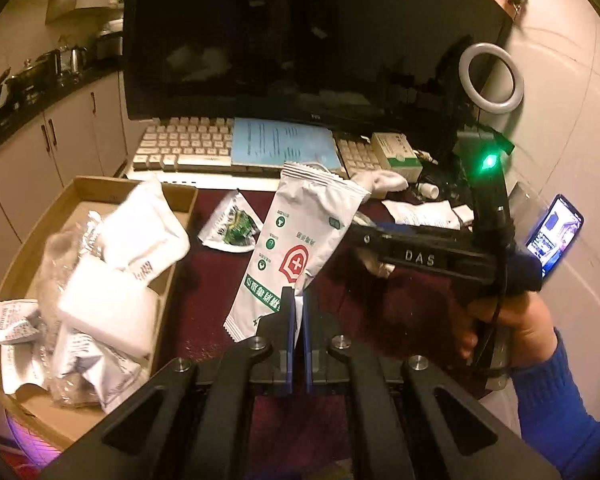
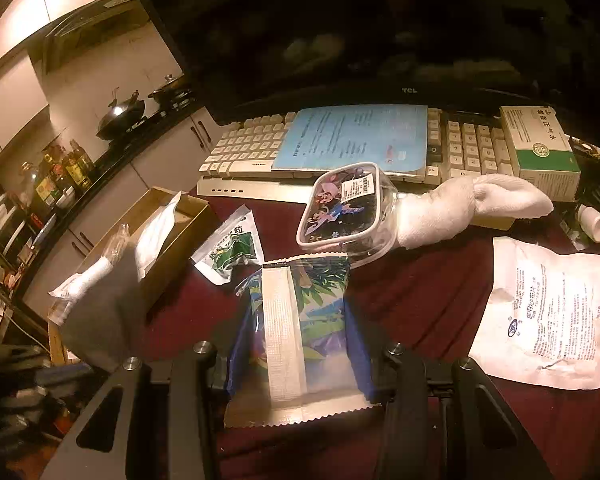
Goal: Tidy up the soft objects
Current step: 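Carry the wipe packet and blue-green packet over the cardboard box with both grippers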
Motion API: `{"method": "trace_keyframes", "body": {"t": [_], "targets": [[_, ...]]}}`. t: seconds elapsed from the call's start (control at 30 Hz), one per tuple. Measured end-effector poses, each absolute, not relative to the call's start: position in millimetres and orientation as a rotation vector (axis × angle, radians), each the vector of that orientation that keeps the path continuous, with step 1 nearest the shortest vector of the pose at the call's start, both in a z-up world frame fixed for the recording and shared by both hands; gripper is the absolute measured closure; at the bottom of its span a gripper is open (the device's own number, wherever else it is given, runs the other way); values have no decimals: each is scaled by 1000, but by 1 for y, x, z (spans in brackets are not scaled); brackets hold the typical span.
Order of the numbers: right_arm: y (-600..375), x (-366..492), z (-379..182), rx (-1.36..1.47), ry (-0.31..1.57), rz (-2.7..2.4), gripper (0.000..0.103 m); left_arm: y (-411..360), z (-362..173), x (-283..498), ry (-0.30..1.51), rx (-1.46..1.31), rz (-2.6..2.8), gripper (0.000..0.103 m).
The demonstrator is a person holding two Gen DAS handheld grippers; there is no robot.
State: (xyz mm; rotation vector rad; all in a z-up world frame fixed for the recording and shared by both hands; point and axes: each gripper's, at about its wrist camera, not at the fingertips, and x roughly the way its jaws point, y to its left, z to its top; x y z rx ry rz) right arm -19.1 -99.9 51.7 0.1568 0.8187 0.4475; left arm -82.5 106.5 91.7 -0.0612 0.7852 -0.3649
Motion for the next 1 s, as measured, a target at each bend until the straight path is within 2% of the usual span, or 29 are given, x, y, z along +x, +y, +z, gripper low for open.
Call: {"method": "trace_keyframes", "body": {"t": [1.0], "targets": [[-44, -26, 59, 73, 819, 532, 56, 150, 95, -75, 780, -89, -270, 100]]}}
